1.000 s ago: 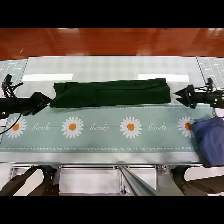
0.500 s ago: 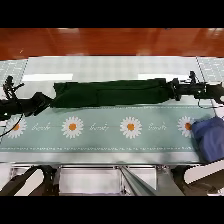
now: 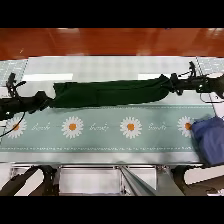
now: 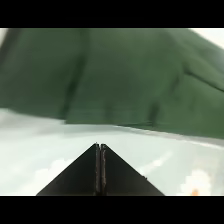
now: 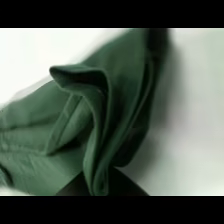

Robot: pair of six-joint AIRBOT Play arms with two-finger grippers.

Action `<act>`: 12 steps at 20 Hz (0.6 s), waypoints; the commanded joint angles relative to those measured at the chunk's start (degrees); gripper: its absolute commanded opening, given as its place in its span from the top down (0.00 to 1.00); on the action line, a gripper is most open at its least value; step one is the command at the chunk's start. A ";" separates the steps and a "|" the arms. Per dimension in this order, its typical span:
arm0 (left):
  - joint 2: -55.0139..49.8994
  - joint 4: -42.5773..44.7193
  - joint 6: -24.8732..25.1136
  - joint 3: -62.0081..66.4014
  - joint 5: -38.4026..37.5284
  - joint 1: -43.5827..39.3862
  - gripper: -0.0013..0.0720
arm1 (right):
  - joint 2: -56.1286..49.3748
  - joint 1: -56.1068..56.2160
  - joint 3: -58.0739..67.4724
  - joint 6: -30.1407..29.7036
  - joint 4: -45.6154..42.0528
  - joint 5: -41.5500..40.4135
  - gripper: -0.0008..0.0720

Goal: Fold the shirts.

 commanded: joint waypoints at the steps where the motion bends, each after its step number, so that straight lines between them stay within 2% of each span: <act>1: -2.19 -6.27 4.22 1.14 5.14 -7.80 0.95 | 9.66 -0.26 0.15 3.67 -12.90 5.29 0.95; 3: -7.10 -6.27 4.20 5.49 7.41 -15.21 0.95 | 16.55 -0.28 0.15 4.87 -15.89 7.15 0.95; 7: -22.21 -6.21 3.17 21.99 7.37 -30.42 0.95 | 29.24 -0.22 0.15 9.46 -19.02 9.94 0.95; 11: -38.49 -6.10 -4.37 41.07 6.19 -42.77 0.95 | 37.68 0.63 0.15 11.85 -18.53 11.91 0.95; 12: -42.25 -6.05 -4.72 45.55 5.40 -45.68 0.95 | 39.04 0.63 0.15 11.89 -17.94 12.52 0.95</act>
